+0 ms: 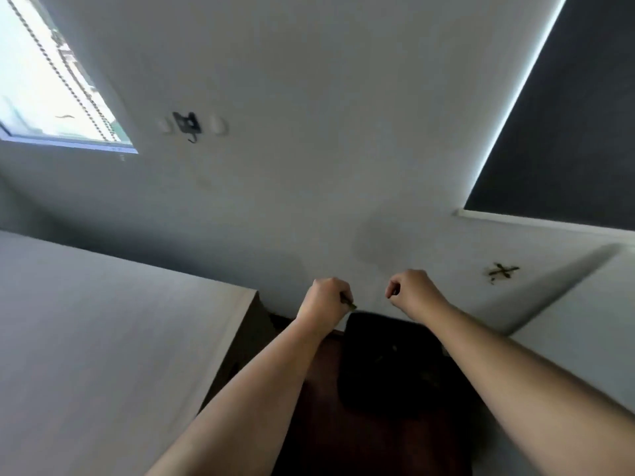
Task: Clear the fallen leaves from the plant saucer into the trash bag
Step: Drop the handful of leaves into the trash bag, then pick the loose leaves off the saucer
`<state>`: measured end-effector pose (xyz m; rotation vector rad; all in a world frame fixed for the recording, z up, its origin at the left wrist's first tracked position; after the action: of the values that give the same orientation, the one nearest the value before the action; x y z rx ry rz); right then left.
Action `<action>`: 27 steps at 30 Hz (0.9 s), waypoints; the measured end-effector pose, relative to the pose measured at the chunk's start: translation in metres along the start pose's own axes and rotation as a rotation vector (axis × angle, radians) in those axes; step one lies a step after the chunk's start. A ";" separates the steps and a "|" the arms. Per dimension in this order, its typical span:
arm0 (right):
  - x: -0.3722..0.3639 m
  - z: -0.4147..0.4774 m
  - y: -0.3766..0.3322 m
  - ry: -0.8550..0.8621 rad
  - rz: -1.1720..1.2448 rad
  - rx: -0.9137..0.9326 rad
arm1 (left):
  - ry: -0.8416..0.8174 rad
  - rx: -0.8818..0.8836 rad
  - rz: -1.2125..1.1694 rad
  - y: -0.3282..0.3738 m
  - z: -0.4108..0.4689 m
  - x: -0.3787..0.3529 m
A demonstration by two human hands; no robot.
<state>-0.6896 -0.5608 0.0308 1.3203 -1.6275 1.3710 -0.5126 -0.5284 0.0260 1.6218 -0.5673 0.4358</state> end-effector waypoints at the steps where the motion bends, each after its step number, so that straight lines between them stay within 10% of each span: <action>1: -0.005 0.002 0.017 -0.005 0.012 -0.048 | -0.045 0.007 0.003 0.000 0.010 -0.016; 9: -0.081 0.031 0.101 -0.117 0.035 -0.278 | -0.358 0.126 0.069 -0.062 0.073 -0.110; 27: -0.072 0.055 0.113 -0.093 0.114 -0.318 | -0.455 0.133 0.130 -0.054 0.118 -0.115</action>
<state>-0.7674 -0.5974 -0.0858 1.1313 -1.9167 1.0704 -0.5783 -0.6288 -0.0997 1.8298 -1.0060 0.1988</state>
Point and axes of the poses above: each hand's wrist, its own z-axis towards the middle knuckle, its own x-axis out of the back of the hand, y = z × x, the point moved 1 cm from there along z, towards the middle knuckle, and after that the axes turned 15 degrees about -z, right-handed, at the moved point
